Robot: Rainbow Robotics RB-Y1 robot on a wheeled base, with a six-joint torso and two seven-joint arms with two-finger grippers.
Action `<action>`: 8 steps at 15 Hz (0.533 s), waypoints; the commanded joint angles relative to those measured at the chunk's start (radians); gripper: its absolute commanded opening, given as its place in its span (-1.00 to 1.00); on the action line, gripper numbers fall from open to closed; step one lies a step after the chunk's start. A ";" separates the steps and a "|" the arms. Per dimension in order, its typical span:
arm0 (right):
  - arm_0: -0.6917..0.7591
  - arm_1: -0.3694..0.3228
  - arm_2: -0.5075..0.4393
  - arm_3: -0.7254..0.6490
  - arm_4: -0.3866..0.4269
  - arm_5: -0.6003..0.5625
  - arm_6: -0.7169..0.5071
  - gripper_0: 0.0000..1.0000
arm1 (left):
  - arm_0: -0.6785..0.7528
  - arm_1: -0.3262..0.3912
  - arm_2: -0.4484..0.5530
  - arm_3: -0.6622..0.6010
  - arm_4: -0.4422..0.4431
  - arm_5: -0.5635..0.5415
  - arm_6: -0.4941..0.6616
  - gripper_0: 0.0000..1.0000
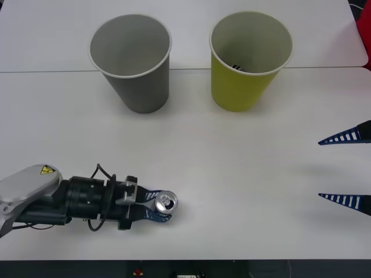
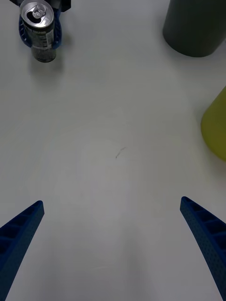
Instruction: Put the can into the green bin and the plastic bottle into the gray bin
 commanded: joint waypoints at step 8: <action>0.000 0.000 0.000 0.000 0.000 0.000 0.000 1.00 | 0.062 0.106 0.188 -0.348 -0.295 0.086 0.572 -1.00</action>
